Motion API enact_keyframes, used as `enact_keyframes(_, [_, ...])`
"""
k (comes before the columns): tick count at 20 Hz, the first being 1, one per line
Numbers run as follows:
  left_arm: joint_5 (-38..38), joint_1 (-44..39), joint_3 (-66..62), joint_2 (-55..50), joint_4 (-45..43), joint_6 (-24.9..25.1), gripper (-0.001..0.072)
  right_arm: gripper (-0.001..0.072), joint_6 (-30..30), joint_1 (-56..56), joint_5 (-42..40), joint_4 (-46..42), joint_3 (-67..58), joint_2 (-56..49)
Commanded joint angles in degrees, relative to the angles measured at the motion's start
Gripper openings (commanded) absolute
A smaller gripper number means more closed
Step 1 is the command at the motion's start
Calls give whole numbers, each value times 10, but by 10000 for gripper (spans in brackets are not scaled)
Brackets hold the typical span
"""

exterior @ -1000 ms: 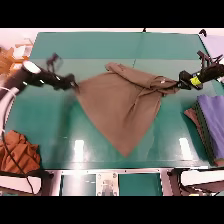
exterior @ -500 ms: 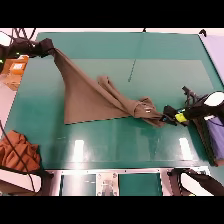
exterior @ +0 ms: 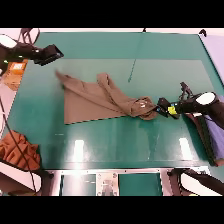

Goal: Fold the shirts.

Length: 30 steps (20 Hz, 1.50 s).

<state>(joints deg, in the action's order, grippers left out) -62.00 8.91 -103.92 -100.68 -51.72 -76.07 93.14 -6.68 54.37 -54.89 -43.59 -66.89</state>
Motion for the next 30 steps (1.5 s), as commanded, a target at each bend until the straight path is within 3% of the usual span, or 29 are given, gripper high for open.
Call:
enact_keyframes(1, [-168, 53, -15, 9, -12, -46, 699, 108, -22, -3, -14, 9, -45, -50])
enact_keyframes(2, [-220, 71, -5, 11, -28, -61, 698, 174, -23, -3, -12, 9, -53, -59])
enact_keyframes(4, [-282, 94, 54, 27, -45, -76, 698, 193, -39, -3, -11, 9, -55, -63])
enact_keyframes(5, [-278, 101, 106, 47, -46, -75, 698, 194, -41, -3, -8, 9, -55, -63])
enact_keyframes(10, [-172, 102, 390, 152, -29, -27, 698, 194, -54, -3, 6, 9, -55, -63])
enact_keyframes(17, [-69, 44, 562, 152, 19, 1, 697, 193, -58, -3, 5, 9, -55, -63])
enact_keyframes(19, [-38, 13, 566, 152, 50, 12, 527, 194, -58, -3, 6, 9, -55, -63])
enact_keyframes(20, [-31, 0, 566, 152, 69, 18, 511, 194, -59, -3, 8, 9, -55, -63])
enact_keyframes(21, [-29, -7, 565, 152, 77, 31, 220, 194, -65, -3, 11, 9, -55, -63])
enact_keyframes(22, [-29, -7, 565, 152, 76, 46, 37, 195, -69, -3, 19, 9, -55, -63])
enact_keyframes(23, [-27, -2, 565, 152, 72, 45, 29, 198, -69, -3, 25, 9, -55, -63])
enact_keyframes(27, [-41, 45, 565, 153, 33, 45, 28, 414, -69, -8, 45, 7, -55, -63])
enact_keyframes(30, [-49, 76, 565, 153, 22, 49, 29, 423, -68, -15, 69, 0, -43, -61])
